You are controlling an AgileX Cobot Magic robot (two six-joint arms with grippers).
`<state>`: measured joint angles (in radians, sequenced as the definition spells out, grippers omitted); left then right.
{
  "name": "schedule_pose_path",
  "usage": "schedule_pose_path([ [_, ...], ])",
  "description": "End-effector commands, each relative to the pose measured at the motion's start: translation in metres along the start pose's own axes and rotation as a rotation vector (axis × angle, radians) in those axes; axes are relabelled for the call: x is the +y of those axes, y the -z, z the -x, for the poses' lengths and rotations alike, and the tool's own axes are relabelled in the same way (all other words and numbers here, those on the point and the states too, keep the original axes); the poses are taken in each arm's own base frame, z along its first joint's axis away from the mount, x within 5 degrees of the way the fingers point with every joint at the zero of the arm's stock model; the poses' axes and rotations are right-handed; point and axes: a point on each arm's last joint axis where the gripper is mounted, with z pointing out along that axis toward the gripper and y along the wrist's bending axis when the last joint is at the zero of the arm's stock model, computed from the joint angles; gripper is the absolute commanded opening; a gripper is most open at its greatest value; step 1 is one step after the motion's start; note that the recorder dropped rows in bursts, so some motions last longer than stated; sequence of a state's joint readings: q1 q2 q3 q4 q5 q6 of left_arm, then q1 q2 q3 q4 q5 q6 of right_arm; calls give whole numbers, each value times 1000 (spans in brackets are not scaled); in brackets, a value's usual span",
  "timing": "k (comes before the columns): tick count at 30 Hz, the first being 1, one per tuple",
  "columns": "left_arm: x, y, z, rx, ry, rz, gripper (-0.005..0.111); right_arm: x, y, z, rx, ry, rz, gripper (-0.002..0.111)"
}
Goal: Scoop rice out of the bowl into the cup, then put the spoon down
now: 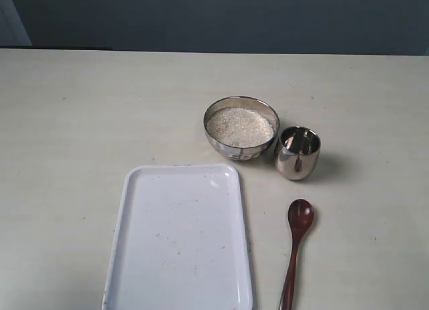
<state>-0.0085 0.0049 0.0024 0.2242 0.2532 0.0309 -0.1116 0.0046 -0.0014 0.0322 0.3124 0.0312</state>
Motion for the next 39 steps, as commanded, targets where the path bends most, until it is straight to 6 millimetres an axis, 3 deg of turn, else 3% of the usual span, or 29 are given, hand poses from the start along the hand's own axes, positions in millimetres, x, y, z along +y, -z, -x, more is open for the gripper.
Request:
schedule_pose_path([
  [1, 1, 1, 2, -16, 6, 8, 1, 0, 0, 0, -11, 4, 4, 0],
  [9, 1, 1, 2, -16, 6, 8, 1, -1, 0, 1, -12, 43, -9, 0],
  [12, 1, 1, 2, -16, 6, 8, 1, 0, 1, 9, -105, 33, -4, 0],
  [18, 1, 1, 2, -16, 6, 8, 1, -2, 6, 32, -358, -830, 135, 0],
  [21, 1, 1, 2, -16, 6, 8, 1, 0, 5, 29, -308, -1002, 165, 0],
  [39, 1, 1, 2, -16, 6, 8, 1, -11, 11, 40, -490, -1029, 127, 0],
])
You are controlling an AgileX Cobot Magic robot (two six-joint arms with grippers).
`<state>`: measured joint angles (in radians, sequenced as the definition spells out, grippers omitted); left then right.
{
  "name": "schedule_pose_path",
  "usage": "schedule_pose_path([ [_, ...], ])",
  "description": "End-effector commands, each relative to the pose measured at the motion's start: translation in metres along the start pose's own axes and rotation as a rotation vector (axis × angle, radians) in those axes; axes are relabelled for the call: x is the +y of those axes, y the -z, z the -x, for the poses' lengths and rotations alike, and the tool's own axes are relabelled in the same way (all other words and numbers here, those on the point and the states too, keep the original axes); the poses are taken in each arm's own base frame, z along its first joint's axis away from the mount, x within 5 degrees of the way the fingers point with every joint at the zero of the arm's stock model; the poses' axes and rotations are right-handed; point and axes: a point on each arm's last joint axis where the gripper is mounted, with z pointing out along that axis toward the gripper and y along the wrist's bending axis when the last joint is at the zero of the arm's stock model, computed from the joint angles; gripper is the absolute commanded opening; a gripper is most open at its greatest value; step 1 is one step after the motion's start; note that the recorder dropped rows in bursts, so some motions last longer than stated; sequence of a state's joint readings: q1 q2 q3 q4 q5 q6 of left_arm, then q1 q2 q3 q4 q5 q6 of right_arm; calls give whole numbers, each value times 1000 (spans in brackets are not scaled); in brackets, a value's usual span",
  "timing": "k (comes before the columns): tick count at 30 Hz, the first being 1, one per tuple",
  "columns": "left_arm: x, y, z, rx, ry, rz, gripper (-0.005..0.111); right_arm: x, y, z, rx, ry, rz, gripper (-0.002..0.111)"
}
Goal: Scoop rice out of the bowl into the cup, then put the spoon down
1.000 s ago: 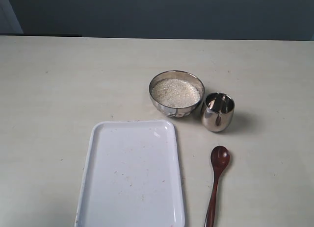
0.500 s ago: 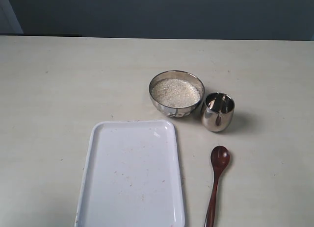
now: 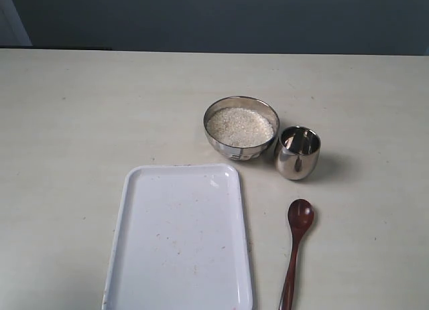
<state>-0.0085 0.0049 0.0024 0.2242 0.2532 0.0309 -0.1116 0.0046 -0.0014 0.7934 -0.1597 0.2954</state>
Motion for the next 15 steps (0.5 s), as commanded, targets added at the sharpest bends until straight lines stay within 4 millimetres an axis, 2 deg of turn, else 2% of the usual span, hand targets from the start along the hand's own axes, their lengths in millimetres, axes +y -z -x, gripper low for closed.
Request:
schedule_pose_path([
  [1, 1, 1, 2, -16, 6, 8, 1, 1, 1, 4, -46, -1, 17, 0],
  [5, 1, 1, 2, -16, 6, 8, 1, 1, 1, 5, -59, -26, 22, 0],
  [7, 1, 1, 2, -16, 6, 8, 1, 12, 1, 7, -34, 50, 56, 0],
  [8, 1, 1, 2, -16, 6, 8, 1, 37, 2, 13, 3, 190, 124, 0],
  [9, 1, 1, 2, -16, 6, 8, 1, 52, 4, 19, 14, 254, 159, 0],
  [10, 1, 1, 2, -16, 6, 8, 1, 81, 10, 29, 61, 339, 199, 0],
  [11, 1, 1, 2, -16, 6, 8, 1, 100, 8, 35, 124, 412, 180, 0],
  [13, 1, 1, 2, -16, 6, 8, 1, 131, -4, 42, 276, 591, 130, 0],
  [15, 1, 1, 2, -16, 6, 8, 1, 160, -25, 41, 515, 699, 111, -1],
])
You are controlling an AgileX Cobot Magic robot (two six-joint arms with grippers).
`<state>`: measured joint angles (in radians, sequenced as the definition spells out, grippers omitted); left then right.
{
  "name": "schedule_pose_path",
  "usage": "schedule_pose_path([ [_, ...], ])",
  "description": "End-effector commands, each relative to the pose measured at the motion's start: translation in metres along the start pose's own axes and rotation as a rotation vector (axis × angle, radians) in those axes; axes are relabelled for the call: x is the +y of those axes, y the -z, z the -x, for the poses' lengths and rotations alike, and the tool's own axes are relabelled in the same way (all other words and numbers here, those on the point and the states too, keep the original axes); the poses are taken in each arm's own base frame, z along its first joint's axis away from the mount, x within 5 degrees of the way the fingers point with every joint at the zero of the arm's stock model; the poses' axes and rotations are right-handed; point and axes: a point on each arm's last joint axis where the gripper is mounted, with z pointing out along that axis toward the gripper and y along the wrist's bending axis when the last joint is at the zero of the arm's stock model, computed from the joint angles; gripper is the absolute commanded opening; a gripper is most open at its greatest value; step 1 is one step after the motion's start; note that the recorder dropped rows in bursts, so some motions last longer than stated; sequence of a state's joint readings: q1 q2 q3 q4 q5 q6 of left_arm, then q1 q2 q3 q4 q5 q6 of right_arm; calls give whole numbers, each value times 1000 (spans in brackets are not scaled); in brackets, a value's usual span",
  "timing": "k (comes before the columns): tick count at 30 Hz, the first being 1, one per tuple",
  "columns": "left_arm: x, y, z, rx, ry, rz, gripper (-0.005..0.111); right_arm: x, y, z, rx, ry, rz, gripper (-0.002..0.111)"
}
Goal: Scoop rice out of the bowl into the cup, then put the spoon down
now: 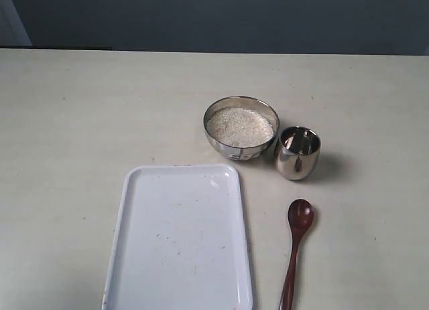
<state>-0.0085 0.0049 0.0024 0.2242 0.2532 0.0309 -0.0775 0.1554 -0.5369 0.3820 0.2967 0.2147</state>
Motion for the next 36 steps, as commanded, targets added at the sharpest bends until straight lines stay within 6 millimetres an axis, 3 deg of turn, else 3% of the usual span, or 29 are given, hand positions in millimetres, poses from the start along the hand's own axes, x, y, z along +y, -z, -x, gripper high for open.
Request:
schedule_pose_path([
  [1, 1, 1, 2, -16, 6, 8, 1, 31, -48, 18, 495, 194, 33, -1],
  [4, 1, 1, 2, -16, 6, 8, 1, 27, -105, 7, 945, 224, 20, -1],
  [6, 1, 1, 2, -16, 6, 8, 1, 18, -124, 1, 1017, 262, -30, -1],
  [9, 1, 1, 2, -16, 6, 8, 1, 6, -135, -18, 1170, 277, -129, -1],
  [15, 1, 1, 2, -16, 6, 8, 1, 18, -113, -83, 1444, 270, -141, -1],
  [19, 1, 1, 2, -16, 6, 8, 1, 35, -88, -123, 1501, 293, -135, -1],
  [21, 1, 1, 2, -16, 6, 8, 1, 45, -82, -139, 1476, 358, -31, -1],
  [25, 1, 1, 2, -16, 6, 8, 1, 72, -86, -155, 1326, 316, 191, -1],
  [28, 1, 1, 2, -16, 6, 8, 1, 83, -94, -161, 1261, 231, 240, -1],
  [33, 1, 1, 2, -16, 6, 8, 1, 69, -86, -190, 1507, 326, 67, 0],
  [36, 1, 1, 2, -16, 6, 8, 1, 66, -83, -207, 1609, 336, 5, 16],
])
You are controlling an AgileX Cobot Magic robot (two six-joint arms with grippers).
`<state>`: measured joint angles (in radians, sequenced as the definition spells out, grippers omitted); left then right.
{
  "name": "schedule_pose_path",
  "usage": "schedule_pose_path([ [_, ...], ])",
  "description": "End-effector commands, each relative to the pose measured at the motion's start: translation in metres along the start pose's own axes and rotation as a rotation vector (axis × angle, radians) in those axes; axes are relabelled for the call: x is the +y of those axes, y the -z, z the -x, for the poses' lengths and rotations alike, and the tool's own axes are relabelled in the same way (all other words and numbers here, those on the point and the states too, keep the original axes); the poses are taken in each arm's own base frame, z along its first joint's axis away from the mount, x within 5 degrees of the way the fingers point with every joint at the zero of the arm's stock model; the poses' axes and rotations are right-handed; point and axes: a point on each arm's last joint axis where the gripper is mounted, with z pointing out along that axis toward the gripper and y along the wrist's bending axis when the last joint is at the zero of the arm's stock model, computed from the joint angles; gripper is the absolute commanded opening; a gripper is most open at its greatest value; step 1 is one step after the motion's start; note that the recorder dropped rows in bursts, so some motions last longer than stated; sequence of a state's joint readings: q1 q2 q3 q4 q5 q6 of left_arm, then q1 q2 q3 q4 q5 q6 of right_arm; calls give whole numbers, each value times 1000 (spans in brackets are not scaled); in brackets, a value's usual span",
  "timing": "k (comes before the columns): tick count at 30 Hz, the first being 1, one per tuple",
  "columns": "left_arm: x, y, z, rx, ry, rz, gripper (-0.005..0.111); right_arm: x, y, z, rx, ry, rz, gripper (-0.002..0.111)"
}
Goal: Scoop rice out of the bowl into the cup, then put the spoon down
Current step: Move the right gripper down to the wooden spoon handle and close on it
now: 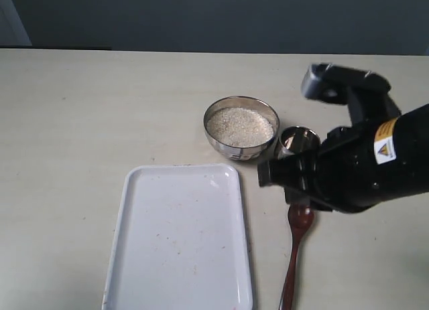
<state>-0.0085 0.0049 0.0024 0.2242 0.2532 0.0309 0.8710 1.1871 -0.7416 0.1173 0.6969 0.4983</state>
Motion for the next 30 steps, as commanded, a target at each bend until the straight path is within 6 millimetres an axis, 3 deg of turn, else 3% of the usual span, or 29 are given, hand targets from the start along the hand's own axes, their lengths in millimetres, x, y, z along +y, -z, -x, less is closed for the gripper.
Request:
schedule_pose_path([
  [1, 1, 1, 2, -16, 6, 8, 1, 1, -25, -9, 179, -46, -46, 25],
  [4, 1, 1, 2, -16, 6, 8, 1, 3, -38, -13, 258, -105, -47, 46],
  [5, 1, 1, 2, -16, 6, 8, 1, 2, -42, -15, 289, -113, -63, 48],
  [9, 1, 1, 2, -16, 6, 8, 1, -2, -58, -20, 374, -214, -133, 45],
  [19, 1, 1, 2, -16, 6, 8, 1, 7, -91, -33, 423, -244, -214, 45],
  [30, 1, 1, 2, -16, 6, 8, 1, 2, -97, -35, 425, -272, -291, 45],
])
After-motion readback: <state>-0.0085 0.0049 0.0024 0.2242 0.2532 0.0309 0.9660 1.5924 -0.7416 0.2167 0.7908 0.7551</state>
